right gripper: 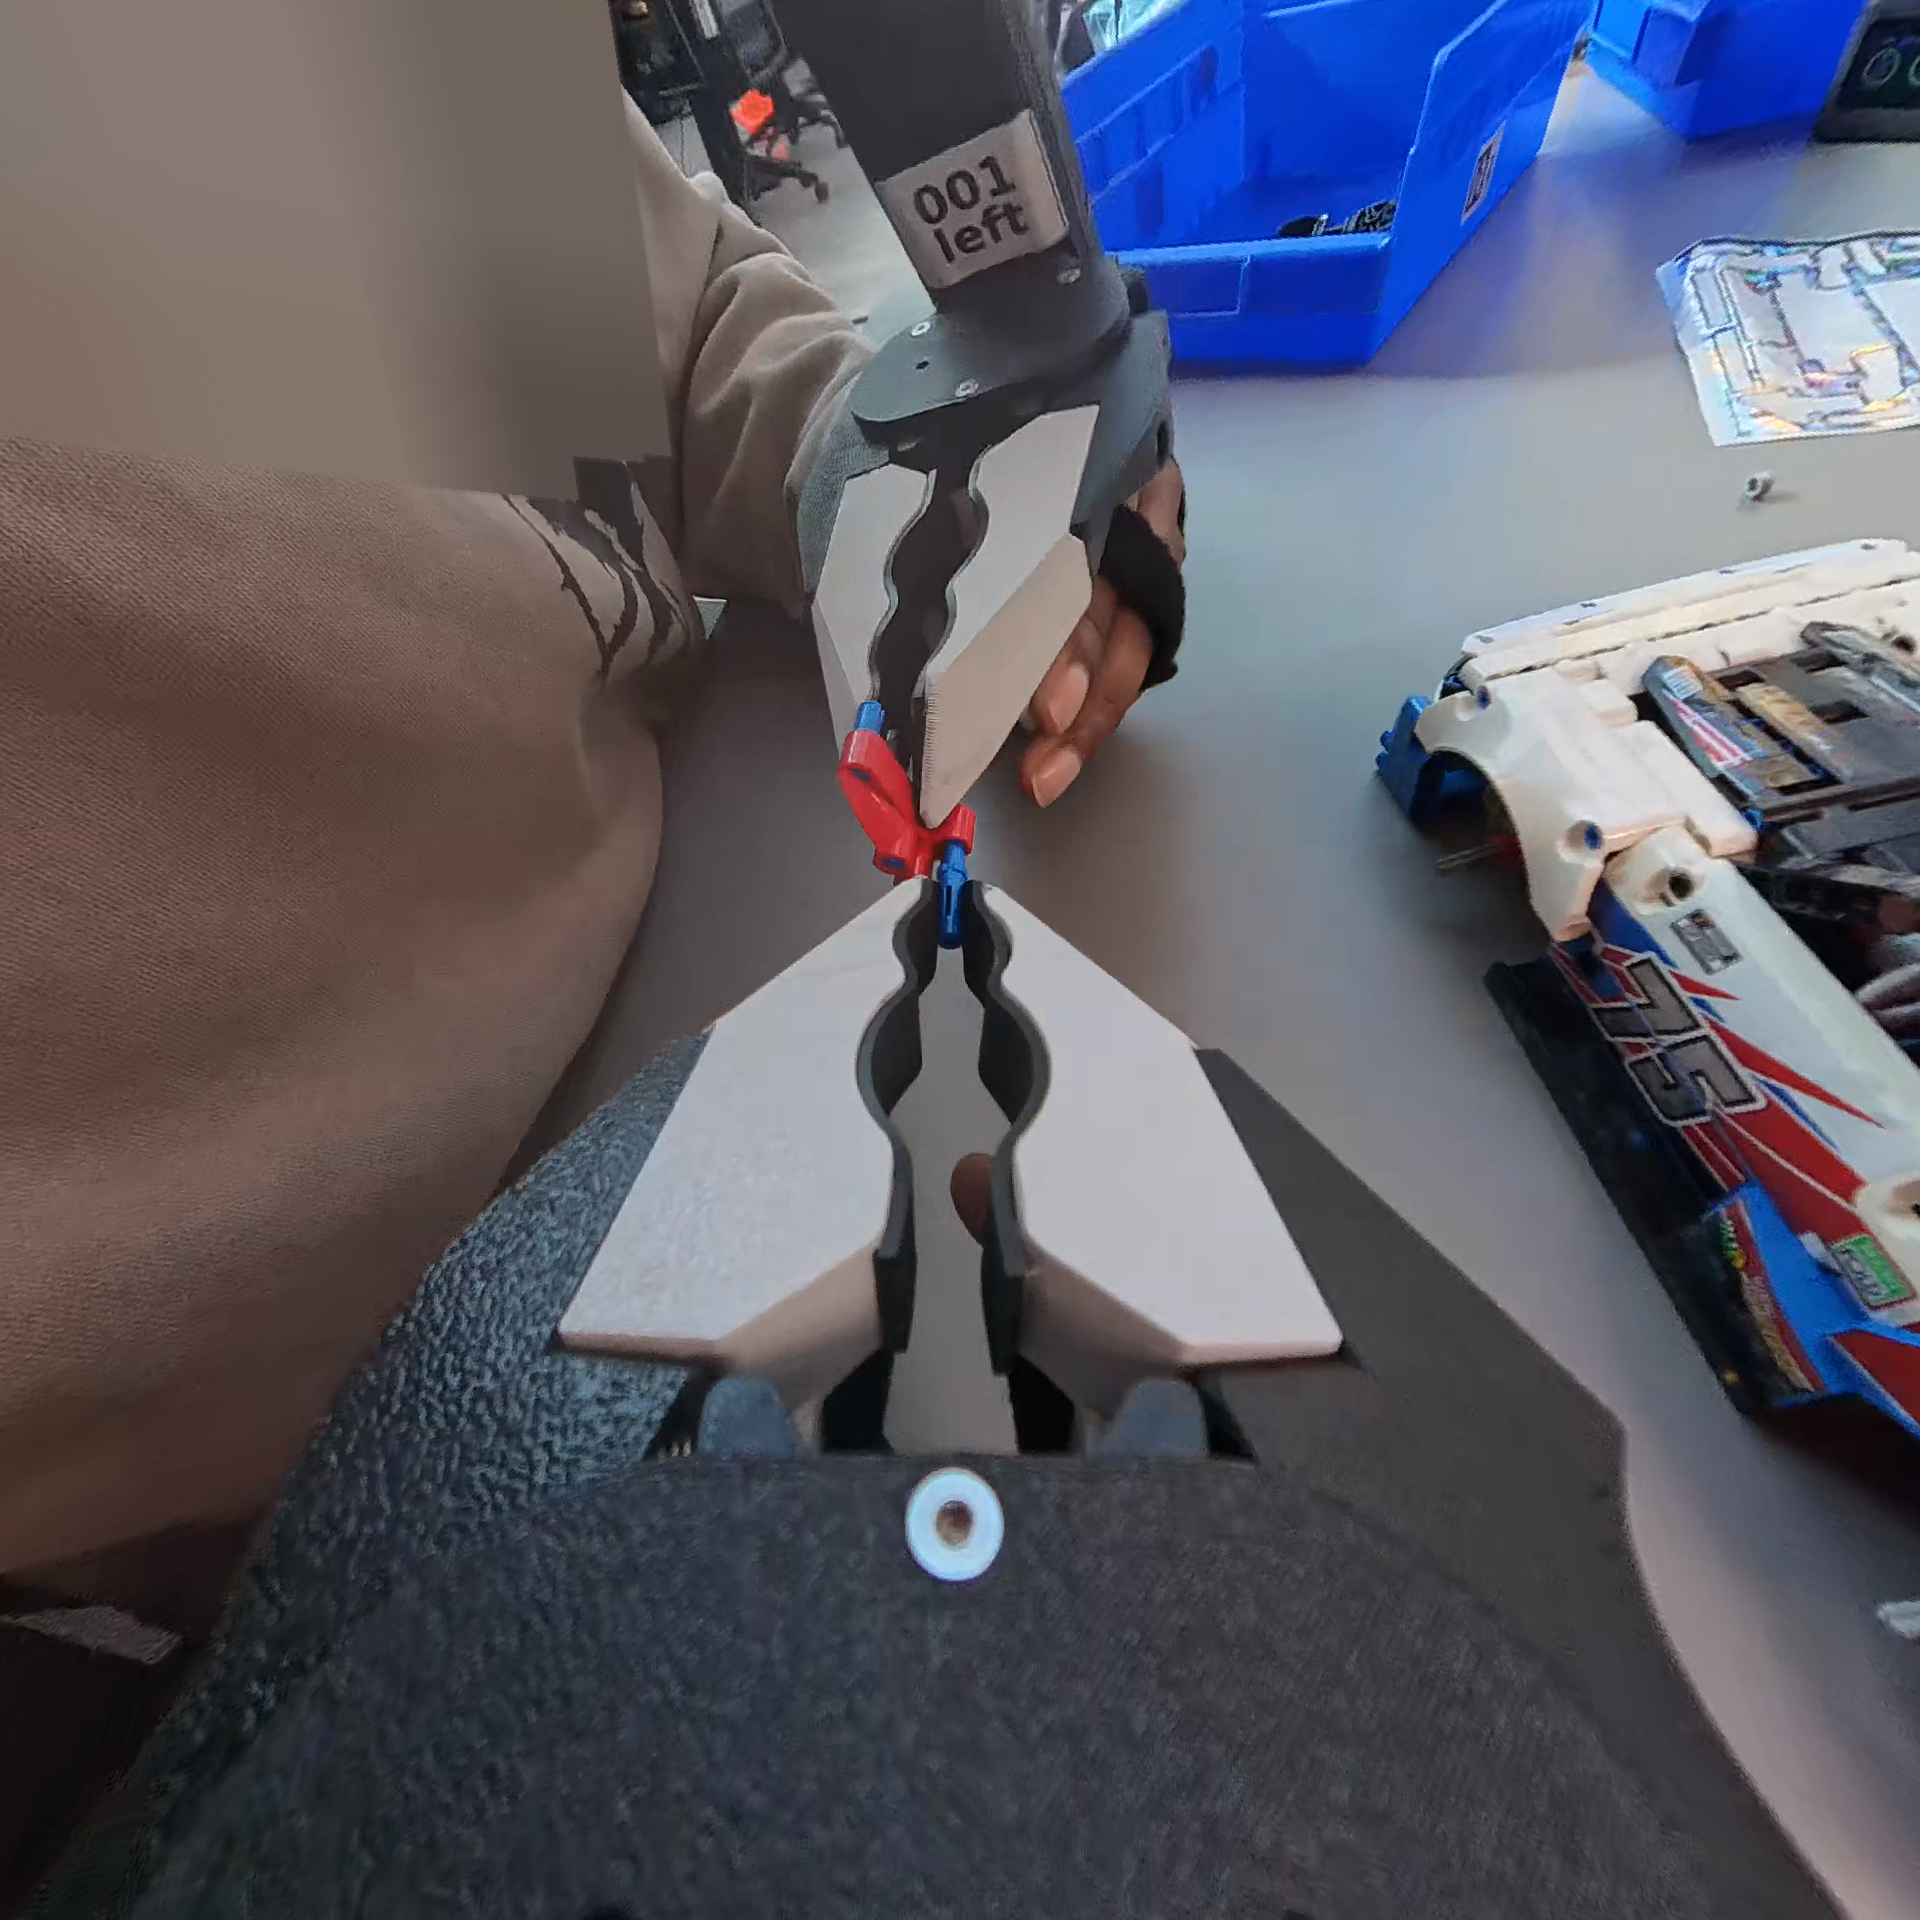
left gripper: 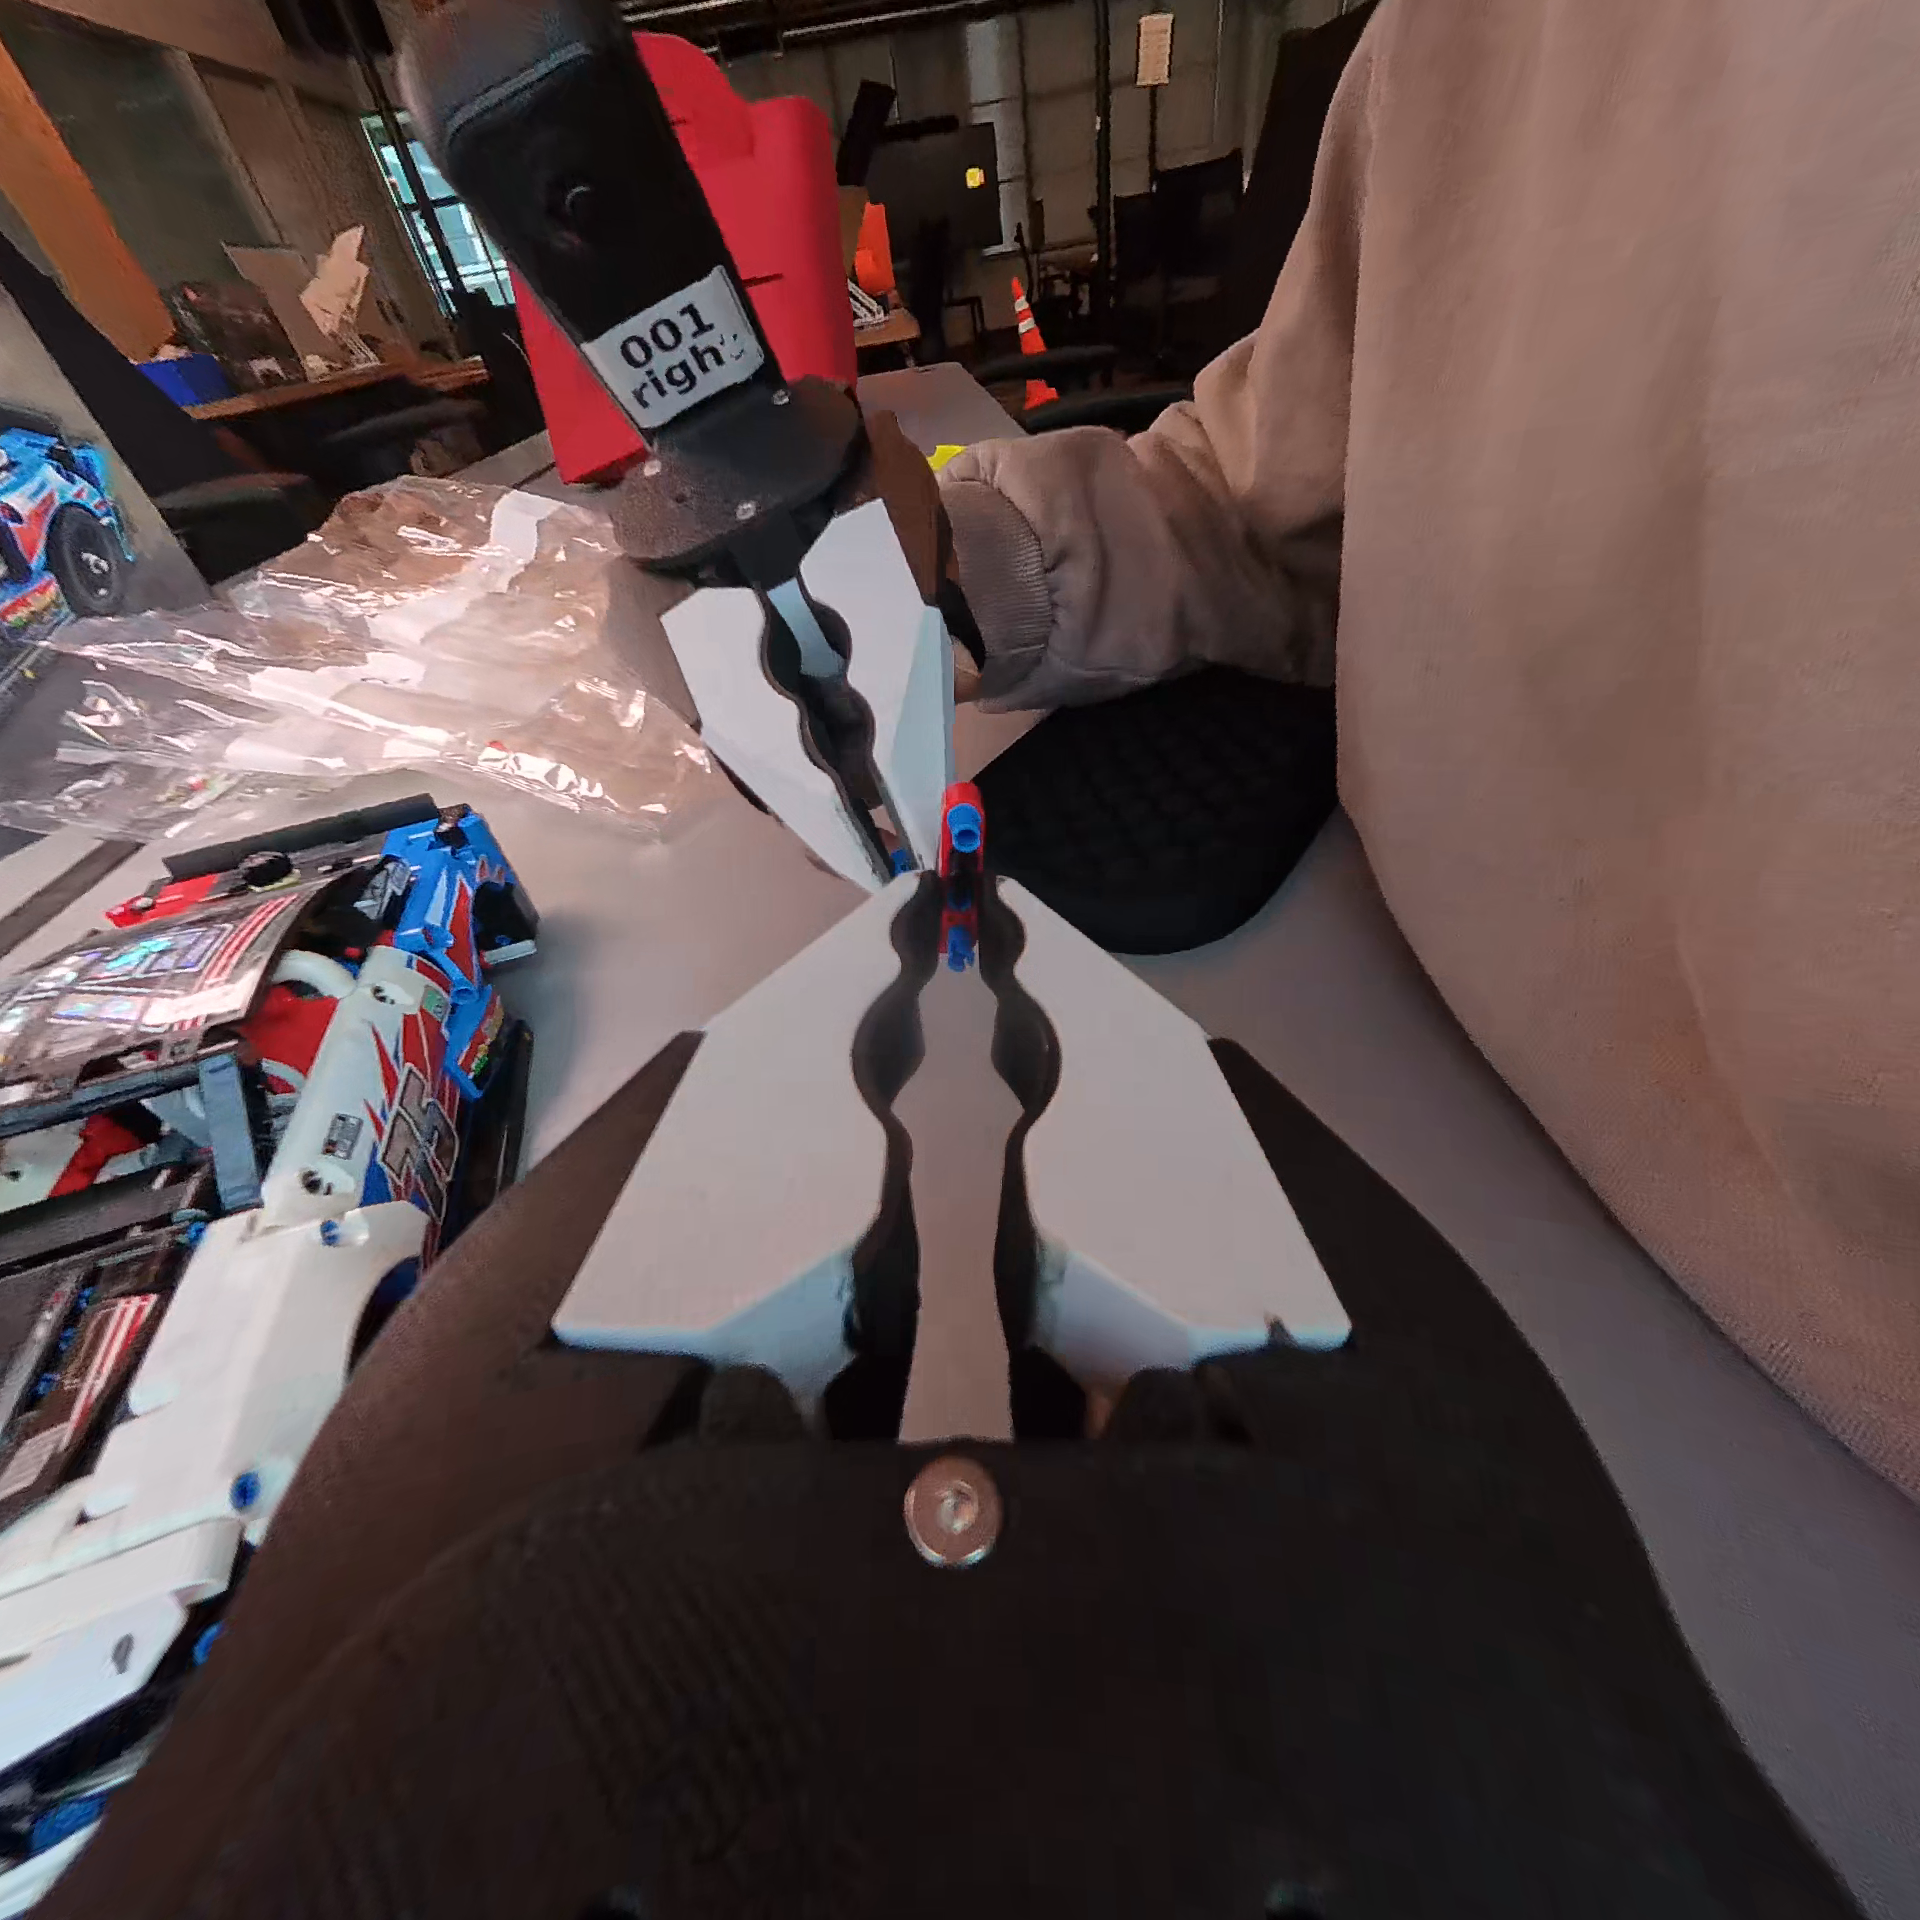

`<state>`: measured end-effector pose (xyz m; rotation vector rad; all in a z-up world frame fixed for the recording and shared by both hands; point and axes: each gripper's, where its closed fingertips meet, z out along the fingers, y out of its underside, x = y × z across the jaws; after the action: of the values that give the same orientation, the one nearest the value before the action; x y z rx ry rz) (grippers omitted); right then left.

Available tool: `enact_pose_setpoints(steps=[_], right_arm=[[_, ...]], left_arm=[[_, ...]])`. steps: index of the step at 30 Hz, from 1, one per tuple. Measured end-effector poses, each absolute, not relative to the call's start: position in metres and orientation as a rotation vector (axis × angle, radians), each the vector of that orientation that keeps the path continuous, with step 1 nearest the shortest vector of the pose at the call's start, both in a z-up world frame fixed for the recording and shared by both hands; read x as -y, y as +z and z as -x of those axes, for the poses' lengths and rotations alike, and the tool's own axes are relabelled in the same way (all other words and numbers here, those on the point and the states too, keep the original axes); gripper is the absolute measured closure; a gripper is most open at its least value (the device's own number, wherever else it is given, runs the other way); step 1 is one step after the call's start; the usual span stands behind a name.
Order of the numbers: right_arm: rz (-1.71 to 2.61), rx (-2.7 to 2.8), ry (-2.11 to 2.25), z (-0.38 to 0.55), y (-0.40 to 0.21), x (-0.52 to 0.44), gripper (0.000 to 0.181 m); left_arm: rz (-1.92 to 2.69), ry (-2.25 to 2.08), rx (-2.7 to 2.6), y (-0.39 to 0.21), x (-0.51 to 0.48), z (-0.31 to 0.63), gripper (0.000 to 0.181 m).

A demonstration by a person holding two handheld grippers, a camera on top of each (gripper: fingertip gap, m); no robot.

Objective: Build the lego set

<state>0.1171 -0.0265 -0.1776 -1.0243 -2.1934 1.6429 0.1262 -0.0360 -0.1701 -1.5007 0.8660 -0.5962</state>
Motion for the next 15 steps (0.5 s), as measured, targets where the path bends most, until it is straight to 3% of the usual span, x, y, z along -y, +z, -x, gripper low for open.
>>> enact_pose_setpoints(steps=[9,15], right_arm=[[1.052,1.997,1.791,-0.109,-0.156,0.03,0.18],[1.221,1.704,2.222,-0.104,-0.134,0.032,0.181]], left_arm=[[1.418,-0.865,-0.671,-0.145,0.038,-0.119,0.176],[1.313,-1.01,-0.542,-0.122,0.039,-0.112,0.176]])
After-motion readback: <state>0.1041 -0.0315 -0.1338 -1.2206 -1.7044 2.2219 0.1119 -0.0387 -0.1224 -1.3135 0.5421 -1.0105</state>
